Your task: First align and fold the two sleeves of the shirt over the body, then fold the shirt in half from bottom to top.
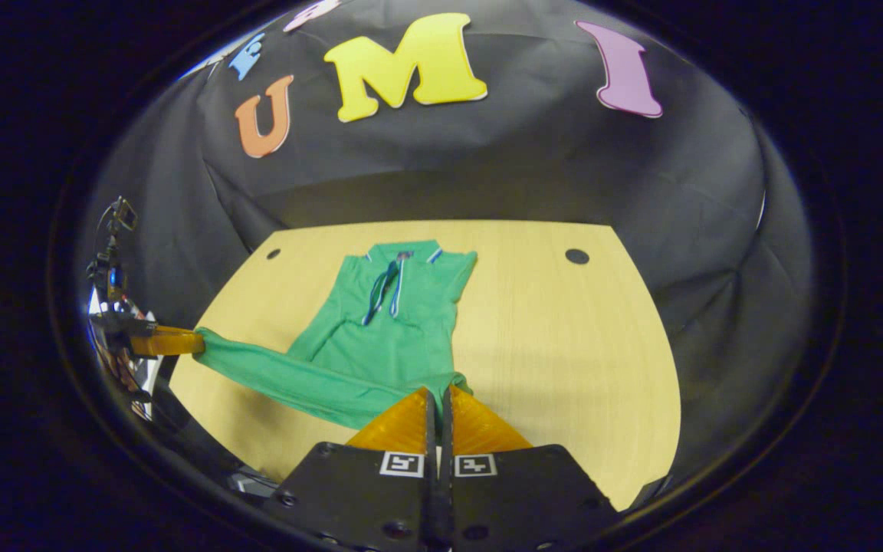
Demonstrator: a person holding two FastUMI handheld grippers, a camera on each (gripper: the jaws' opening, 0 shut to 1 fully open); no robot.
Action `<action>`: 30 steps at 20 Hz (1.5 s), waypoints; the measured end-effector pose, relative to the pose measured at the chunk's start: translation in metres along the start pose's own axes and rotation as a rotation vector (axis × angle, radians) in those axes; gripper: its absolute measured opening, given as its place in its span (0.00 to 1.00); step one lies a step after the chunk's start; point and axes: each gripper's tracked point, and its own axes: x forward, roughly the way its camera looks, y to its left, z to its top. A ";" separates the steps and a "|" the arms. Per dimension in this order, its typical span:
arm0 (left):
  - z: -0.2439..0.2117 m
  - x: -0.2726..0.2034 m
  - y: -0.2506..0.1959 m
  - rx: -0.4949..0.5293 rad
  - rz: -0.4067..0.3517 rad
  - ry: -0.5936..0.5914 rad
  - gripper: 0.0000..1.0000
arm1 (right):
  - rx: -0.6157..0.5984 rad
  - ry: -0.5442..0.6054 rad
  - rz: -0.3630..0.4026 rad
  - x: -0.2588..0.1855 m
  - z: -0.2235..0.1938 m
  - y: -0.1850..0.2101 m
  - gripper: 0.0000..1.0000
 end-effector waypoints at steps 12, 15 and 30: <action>0.139 0.081 0.033 0.006 0.042 -0.138 0.06 | -0.012 -0.114 0.004 0.075 0.142 -0.002 0.00; 0.170 0.111 0.046 -0.005 0.055 -0.165 0.06 | 0.006 -0.123 0.006 0.110 0.171 -0.006 0.00; 0.178 0.297 0.107 -0.023 0.161 -0.107 0.14 | 0.057 -0.034 -0.021 0.309 0.174 -0.040 0.03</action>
